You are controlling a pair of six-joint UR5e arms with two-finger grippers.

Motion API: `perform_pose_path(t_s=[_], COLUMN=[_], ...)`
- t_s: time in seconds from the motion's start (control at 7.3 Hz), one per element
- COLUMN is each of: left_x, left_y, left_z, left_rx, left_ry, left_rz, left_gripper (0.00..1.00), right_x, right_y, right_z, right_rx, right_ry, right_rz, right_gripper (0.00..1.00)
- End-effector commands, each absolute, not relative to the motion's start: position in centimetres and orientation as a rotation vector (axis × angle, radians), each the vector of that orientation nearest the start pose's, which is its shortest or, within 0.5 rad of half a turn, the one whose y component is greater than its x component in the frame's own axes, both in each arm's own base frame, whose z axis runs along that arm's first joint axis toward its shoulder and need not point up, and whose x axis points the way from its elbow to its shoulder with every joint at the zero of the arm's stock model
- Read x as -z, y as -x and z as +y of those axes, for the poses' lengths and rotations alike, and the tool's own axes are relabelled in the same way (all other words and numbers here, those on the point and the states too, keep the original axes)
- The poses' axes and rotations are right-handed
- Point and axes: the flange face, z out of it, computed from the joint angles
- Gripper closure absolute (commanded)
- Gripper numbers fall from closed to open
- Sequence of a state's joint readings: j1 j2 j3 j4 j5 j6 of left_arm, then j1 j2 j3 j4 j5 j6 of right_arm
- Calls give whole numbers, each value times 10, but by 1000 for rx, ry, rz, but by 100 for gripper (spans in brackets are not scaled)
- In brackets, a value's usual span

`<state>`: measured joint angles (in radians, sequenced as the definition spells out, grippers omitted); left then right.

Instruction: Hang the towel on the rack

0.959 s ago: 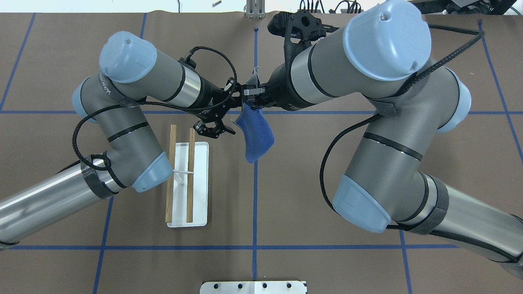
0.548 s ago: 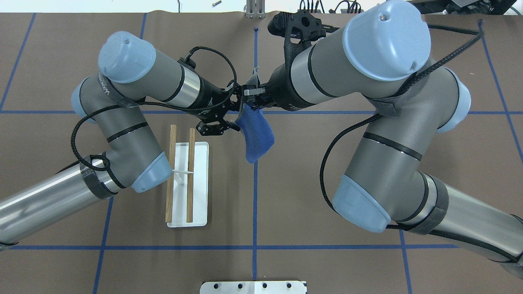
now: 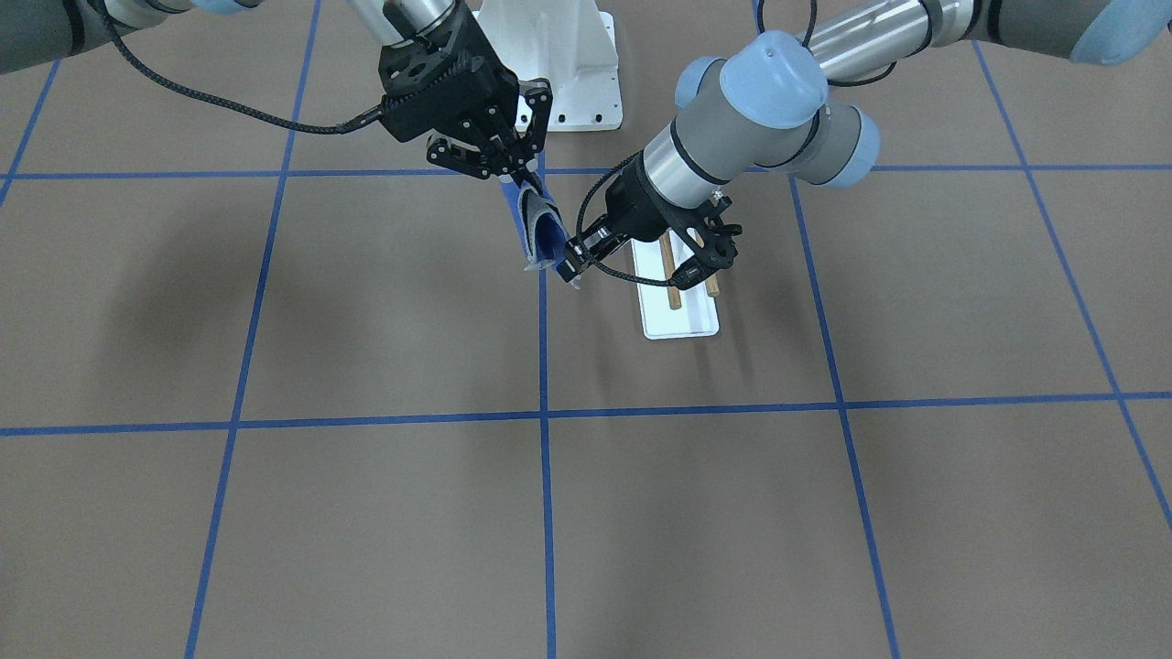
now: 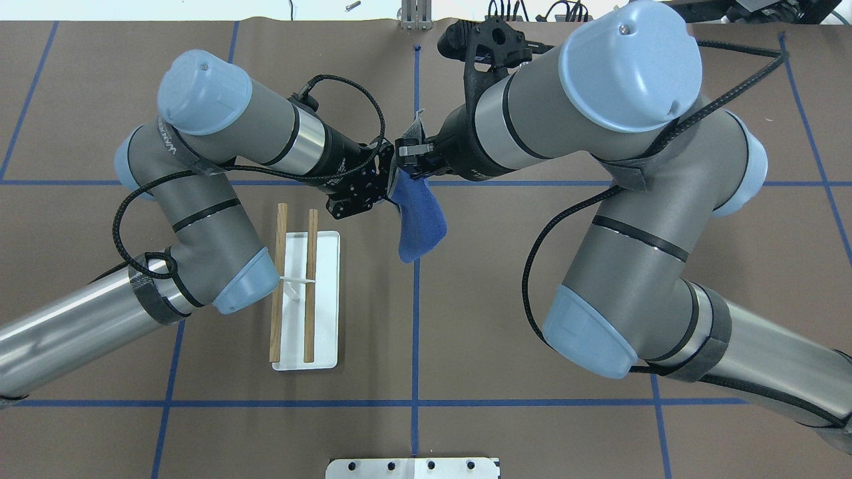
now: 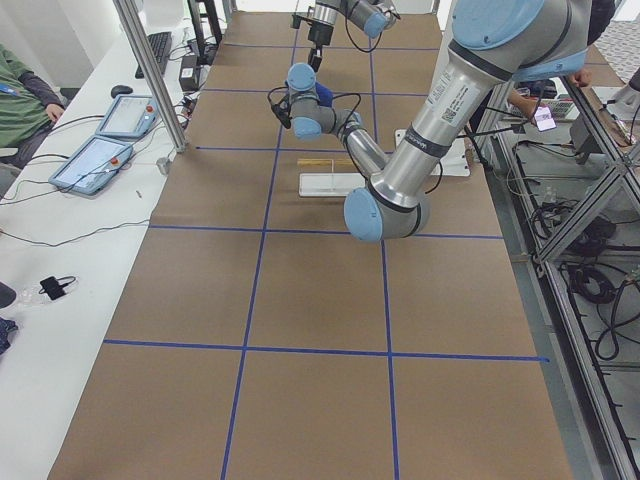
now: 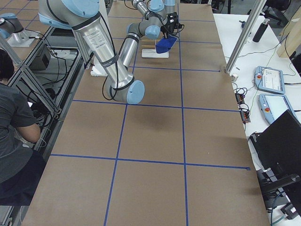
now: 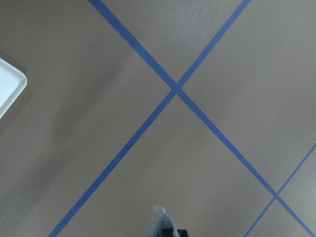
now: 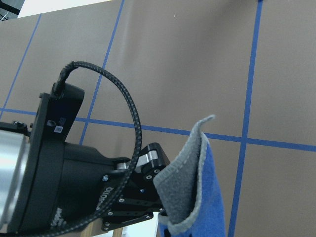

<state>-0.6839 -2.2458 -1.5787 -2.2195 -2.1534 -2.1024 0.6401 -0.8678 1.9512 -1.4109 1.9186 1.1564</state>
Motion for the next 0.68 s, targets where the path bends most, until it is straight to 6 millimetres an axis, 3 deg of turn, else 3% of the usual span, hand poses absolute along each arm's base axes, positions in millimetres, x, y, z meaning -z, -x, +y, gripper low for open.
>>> perform_pose_path(t_s=[0.0,0.55], left_x=[-167,-169], left_y=[-470,-465], left_z=[-486,-488], left_rx=[634,647], left_ry=[398,390], left_rz=[1349,1346], left_gripper=[100,100], right_x=[-77,-104], right_y=[402,368], right_z=[-427,-430], right_rx=[-1,-33], right_ry=[-368,-331], right_rz=[-1209,-1193], right_gripper=[0,0])
